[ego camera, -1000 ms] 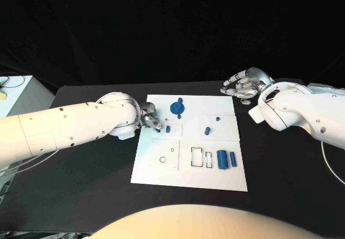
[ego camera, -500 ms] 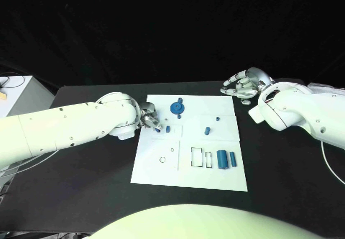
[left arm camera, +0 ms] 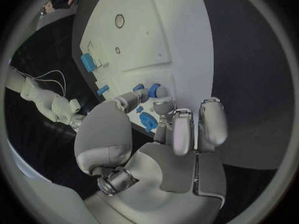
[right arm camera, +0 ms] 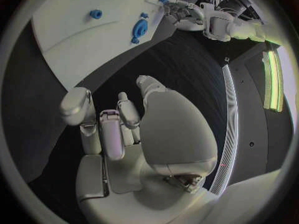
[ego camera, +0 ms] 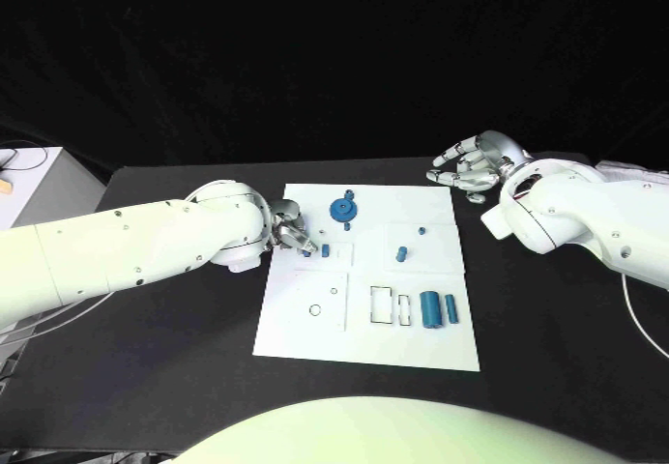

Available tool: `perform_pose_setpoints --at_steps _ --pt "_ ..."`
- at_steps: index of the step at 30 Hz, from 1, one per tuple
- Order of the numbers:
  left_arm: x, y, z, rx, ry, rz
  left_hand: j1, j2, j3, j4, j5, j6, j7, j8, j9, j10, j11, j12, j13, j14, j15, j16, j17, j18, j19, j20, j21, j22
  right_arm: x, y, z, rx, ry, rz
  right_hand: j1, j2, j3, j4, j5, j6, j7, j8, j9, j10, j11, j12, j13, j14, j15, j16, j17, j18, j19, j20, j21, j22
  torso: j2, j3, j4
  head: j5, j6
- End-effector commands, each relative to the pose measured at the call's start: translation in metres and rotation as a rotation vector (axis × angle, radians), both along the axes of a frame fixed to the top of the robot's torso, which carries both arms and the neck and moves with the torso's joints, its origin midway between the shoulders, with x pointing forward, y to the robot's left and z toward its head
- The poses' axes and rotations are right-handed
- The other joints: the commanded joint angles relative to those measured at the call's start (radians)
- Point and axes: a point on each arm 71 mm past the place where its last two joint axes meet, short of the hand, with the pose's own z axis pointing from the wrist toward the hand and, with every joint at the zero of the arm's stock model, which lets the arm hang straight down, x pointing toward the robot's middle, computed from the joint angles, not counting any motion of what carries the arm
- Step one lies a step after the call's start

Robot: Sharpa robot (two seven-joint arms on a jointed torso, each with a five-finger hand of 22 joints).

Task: Assemble the parts on the task board

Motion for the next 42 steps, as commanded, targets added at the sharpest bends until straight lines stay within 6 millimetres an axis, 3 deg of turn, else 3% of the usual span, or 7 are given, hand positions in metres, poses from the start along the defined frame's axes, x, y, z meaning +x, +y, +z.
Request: perform_pose_setpoints --at_steps 1,12,30,38,42 --pt "-0.005 -0.004 -0.007 -0.004 0.039 -0.022 -0.008 0.001 -0.033 0.013 -0.004 0.0 0.007 0.004 -0.004 -0.008 0.002 0.006 0.0 0.08 -0.004 0.005 0.162 -0.015 0.004 -0.003 -0.005 -0.001 0.0 0.001 0.0 -0.004 -0.007 0.011 -0.011 0.001 0.005 0.003 0.002 -0.006 0.0 0.004 -0.001 0.0 -0.001 -0.004 -0.001 0.052 0.001 -0.004 0.081 0.018 -0.005 -0.003 -0.003 -0.001 0.0 0.0 0.0002 0.0 0.0" --pt "-0.004 0.0 -0.008 0.002 0.039 -0.014 0.001 0.001 -0.105 0.042 -0.005 -0.001 0.009 0.007 -0.011 -0.011 0.004 0.004 -0.003 0.079 -0.002 0.003 0.159 -0.015 0.003 -0.002 -0.007 -0.004 0.0 0.0 0.0 -0.003 -0.006 0.011 -0.013 0.001 0.005 0.003 0.002 -0.007 0.0 0.004 -0.001 -0.002 -0.001 -0.006 -0.003 0.052 0.001 -0.005 0.079 0.018 -0.005 -0.003 -0.005 -0.002 -0.001 0.0002 -0.0002 -0.002 0.0" --pt "-0.01 0.008 -0.001 -0.014 0.04 -0.016 0.01 -0.002 -0.143 0.059 -0.002 -0.004 0.01 0.007 -0.015 -0.015 0.005 0.003 -0.007 0.079 -0.001 0.003 0.157 -0.013 -0.001 -0.001 -0.011 -0.009 -0.001 0.0 -0.003 -0.003 0.002 0.01 -0.015 0.001 0.005 0.002 0.002 -0.008 0.0 0.004 -0.002 0.0 -0.001 -0.004 -0.001 0.053 0.001 -0.004 0.082 0.018 -0.004 -0.003 -0.003 0.0 -0.001 -0.0005 0.0002 -0.006 0.0" --pt "-0.012 0.011 0.003 -0.028 0.039 -0.011 0.027 -0.019 -0.245 0.112 -0.004 -0.005 0.011 0.012 -0.023 -0.018 0.007 0.002 -0.011 0.078 0.0 0.001 0.154 -0.013 -0.002 0.0 -0.014 -0.011 -0.002 0.0 -0.005 -0.003 0.007 0.01 -0.019 0.003 0.006 0.003 0.003 -0.007 0.0 0.005 -0.002 0.002 -0.001 -0.002 0.0 0.053 0.001 -0.004 0.082 0.018 -0.004 -0.003 -0.004 -0.001 -0.001 0.0 0.0007 -0.006 0.001" --pt "-0.015 0.013 0.006 -0.046 0.049 -0.006 0.054 -0.019 -0.268 0.121 -0.004 -0.011 0.012 0.011 -0.026 -0.026 0.008 -0.007 -0.025 0.076 0.001 -0.003 0.145 -0.01 -0.011 0.001 -0.021 -0.023 -0.002 0.0 -0.006 -0.003 0.009 0.01 -0.02 0.004 0.006 0.003 0.004 -0.008 0.0 0.005 -0.002 0.001 -0.001 -0.004 -0.002 0.053 0.001 -0.004 0.082 0.018 -0.004 -0.003 -0.005 -0.002 0.0 0.0003 0.0003 -0.006 0.005"
